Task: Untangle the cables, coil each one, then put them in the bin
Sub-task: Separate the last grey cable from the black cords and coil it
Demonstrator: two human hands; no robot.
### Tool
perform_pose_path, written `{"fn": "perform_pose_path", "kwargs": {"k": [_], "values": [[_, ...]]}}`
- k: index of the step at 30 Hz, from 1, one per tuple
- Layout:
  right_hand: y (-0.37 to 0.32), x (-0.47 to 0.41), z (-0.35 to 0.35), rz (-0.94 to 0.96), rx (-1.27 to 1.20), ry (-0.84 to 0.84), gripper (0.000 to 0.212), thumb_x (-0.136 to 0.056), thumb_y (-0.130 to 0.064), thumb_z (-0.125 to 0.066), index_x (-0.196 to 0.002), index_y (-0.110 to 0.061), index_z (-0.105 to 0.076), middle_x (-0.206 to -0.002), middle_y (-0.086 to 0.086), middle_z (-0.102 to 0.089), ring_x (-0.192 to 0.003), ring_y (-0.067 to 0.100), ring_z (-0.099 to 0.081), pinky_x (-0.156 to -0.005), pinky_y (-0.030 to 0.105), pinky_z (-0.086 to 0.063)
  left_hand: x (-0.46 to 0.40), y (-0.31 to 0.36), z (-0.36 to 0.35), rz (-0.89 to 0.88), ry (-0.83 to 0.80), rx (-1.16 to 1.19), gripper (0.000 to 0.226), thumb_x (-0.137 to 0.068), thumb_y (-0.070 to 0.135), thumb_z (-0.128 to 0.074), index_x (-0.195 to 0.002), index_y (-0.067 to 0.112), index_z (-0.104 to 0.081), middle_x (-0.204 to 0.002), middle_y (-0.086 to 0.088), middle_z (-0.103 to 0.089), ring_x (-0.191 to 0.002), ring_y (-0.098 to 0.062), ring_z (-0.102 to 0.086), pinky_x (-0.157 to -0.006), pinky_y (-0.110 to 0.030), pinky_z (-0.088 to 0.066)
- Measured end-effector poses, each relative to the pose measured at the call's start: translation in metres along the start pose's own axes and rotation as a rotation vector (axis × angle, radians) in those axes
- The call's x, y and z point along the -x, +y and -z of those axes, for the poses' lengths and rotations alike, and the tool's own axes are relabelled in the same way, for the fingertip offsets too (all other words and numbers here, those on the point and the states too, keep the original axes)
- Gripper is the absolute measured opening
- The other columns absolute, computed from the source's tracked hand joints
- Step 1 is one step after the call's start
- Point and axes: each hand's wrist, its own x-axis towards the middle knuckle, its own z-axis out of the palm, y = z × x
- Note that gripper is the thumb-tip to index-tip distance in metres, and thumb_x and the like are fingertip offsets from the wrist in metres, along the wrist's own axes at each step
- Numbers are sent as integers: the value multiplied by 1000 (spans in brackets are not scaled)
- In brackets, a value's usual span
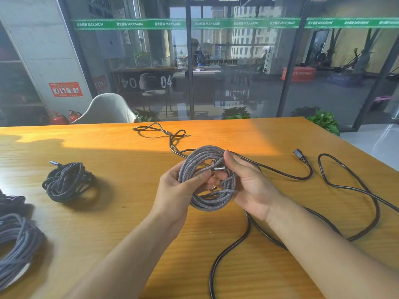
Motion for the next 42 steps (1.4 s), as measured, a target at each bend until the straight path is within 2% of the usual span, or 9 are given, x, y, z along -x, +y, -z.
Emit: {"fn": "perform_pose_path", "kwargs": {"k": [5,11,15,17,21,24,28,33,42], "values": [[0,3,3,45,-8,22,67,-96,-38,-70,-145,4,-50,-106,12,-65,-96,24,-58,-92,38,-51,-3,-2,3,32,13,44,24,-91,-1,-71,-115,0,-73,-99,-17,-77,-87,-21,-74,-82,-26,-59],[0,4,1,51,48,-42,60,-99,-42,-65,-143,-2,-57,-144,23,-59,-115,25,-58,-86,32,-55,-9,3,10,54,-13,79,36,-90,-6,-70,-125,2,-69,-117,-15,-76,-102,-21,-74,-88,-26,-58],[-1,3,1,46,111,-37,56,-102,-44,-61,-143,-5,-59,-136,19,-63,-113,25,-60,-95,40,-52,-13,1,16,63,13,85,42,-87,-9,-71,-127,3,-68,-117,-15,-75,-102,-21,-73,-90,-26,-58],[-1,3,5,39,168,-8,54,-101,-43,-64,-140,-6,-61,-121,18,-63,-107,26,-61,-98,47,-48,-14,0,18,69,40,80,41,-86,-9,-72,-125,4,-70,-117,-15,-75,-101,-21,-73,-93,-28,-59],[0,6,6,14,277,43,39,-102,-30,-64,-133,-6,-65,-106,11,-70,-99,26,-68,-103,48,-52,-16,-3,25,111,133,35,40,-85,-8,-75,-121,9,-73,-112,-12,-76,-99,-23,-73,-96,-34,-58],[4,7,4,23,457,94,25,-102,-22,-68,-126,-17,-68,-119,17,-73,-105,28,-74,-99,44,-59,-15,-6,30,127,149,-134,37,-87,0,-78,-120,17,-73,-107,-10,-77,-102,-30,-74,-91,-36,-57],[8,7,4,77,713,114,22,-99,-25,-72,-119,-34,-69,-118,8,-72,-104,19,-73,-89,32,-62,-9,-4,31,97,92,-310,32,-91,7,-78,-116,25,-73,-106,-10,-77,-107,-35,-72,-95,-45,-59],[8,8,-2,50,653,79,27,-97,-22,-75,-122,-28,-69,-120,15,-69,-99,19,-76,-81,30,-63,-4,7,37,64,71,-374,39,-90,7,-79,-122,28,-70,-100,2,-78,-95,-16,-73,-86,-31,-60],[20,17,-30,-19,633,12,24,-96,-22,-76,-119,-24,-70,-117,18,-71,-101,23,-75,-88,41,-64,36,15,62,-10,51,-488,56,-91,12,-79,-139,33,-57,-116,7,-75,-108,-12,-71,-92,-26,-56]]}}
